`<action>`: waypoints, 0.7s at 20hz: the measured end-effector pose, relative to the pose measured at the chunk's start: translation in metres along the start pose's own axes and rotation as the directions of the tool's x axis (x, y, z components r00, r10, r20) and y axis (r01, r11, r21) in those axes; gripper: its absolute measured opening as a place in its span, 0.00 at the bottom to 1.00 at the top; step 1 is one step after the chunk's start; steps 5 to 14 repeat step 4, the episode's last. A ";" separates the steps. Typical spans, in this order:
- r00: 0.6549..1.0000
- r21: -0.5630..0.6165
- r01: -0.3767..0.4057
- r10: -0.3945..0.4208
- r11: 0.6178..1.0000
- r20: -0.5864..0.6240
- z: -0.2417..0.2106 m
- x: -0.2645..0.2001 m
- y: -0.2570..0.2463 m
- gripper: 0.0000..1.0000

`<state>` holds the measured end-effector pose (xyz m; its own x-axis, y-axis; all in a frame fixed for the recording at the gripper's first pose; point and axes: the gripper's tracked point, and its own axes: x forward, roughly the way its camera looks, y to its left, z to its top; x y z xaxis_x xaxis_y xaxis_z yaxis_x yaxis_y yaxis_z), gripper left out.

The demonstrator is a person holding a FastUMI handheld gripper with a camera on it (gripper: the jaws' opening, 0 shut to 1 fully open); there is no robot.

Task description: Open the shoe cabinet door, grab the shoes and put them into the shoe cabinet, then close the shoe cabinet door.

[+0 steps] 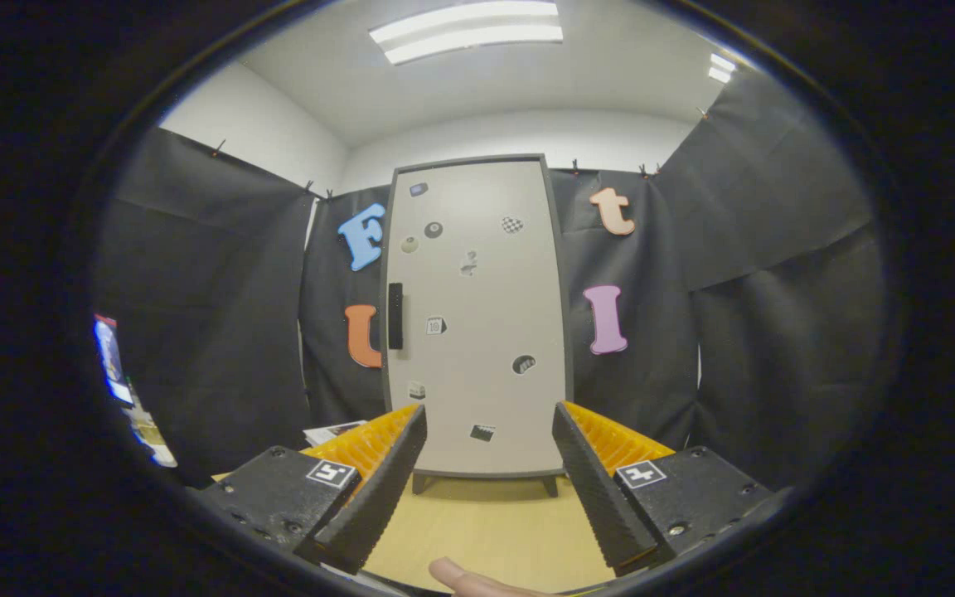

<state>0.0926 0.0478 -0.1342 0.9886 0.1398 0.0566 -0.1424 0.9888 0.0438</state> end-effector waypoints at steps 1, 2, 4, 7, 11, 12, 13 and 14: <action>1.000 0.010 -0.001 0.001 1.000 0.009 0.004 0.000 -0.003 0.99; 1.000 0.017 -0.005 0.005 1.000 0.015 0.006 -0.002 -0.005 0.99; 1.000 0.024 -0.001 0.000 1.000 0.016 0.006 -0.001 -0.011 0.99; 1.000 0.024 -0.001 0.000 1.000 0.016 0.006 -0.001 -0.011 0.99; 1.000 0.024 -0.001 0.000 1.000 0.016 0.006 -0.001 -0.011 0.99; 1.000 0.024 -0.001 0.000 1.000 0.016 0.006 -0.001 -0.011 0.99; 1.000 0.024 -0.001 0.000 1.000 0.016 0.006 -0.001 -0.011 0.99; 1.000 0.024 -0.001 0.000 1.000 0.016 0.006 -0.001 -0.011 0.99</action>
